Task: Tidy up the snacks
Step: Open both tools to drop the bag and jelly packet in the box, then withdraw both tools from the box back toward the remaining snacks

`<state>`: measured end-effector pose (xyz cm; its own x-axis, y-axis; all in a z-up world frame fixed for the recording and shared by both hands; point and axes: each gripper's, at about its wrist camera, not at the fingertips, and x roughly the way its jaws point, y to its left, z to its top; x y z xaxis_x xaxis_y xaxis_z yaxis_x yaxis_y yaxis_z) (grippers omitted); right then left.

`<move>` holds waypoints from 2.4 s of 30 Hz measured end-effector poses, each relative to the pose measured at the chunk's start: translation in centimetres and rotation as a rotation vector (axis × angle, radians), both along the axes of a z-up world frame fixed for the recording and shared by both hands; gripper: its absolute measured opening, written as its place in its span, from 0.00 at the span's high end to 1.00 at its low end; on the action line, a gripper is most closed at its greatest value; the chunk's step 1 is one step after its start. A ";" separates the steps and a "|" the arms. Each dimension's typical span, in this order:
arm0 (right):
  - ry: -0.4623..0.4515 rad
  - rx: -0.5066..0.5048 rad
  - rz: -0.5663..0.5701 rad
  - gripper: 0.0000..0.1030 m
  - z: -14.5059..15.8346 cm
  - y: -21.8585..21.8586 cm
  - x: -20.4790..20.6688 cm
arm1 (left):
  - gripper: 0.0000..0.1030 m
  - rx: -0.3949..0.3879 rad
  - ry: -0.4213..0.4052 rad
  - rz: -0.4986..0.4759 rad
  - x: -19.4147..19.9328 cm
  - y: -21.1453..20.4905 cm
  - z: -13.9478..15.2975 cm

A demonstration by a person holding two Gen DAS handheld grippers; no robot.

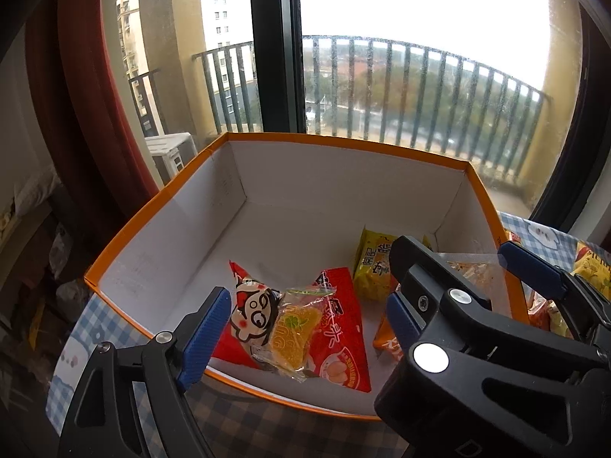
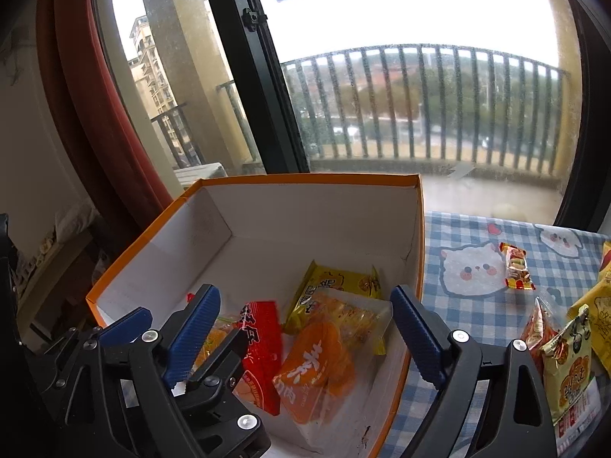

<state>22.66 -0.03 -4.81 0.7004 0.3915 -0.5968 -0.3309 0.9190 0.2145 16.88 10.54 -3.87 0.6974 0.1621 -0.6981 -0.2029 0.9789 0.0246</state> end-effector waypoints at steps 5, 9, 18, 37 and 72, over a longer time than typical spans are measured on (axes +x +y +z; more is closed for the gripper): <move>-0.003 -0.006 0.009 0.09 0.2 -0.5 -0.7 | 0.16 -0.021 -0.020 -0.012 -0.6 -0.2 0.1; -0.017 -0.023 0.006 0.09 0.5 -0.8 -1.6 | 0.16 -0.034 -0.030 -0.030 -1.3 -0.7 0.4; -0.050 -0.028 0.012 0.09 1.9 -2.8 -4.3 | 0.16 -0.049 -0.082 -0.055 -3.5 -2.5 1.6; -0.161 -0.058 -0.038 0.08 5.6 -9.7 -10.6 | 0.10 -0.061 -0.193 -0.156 -8.3 -9.2 4.1; -0.164 -0.127 -0.203 0.08 2.4 -23.7 -14.3 | 0.02 -0.073 -0.158 -0.358 -9.1 -22.8 0.2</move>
<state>8.34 -23.73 -2.38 0.8480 0.1631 -0.5042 -0.1585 0.9860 0.0524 7.77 -12.26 -3.71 0.8003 -0.1567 -0.5787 0.1554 0.9865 -0.0521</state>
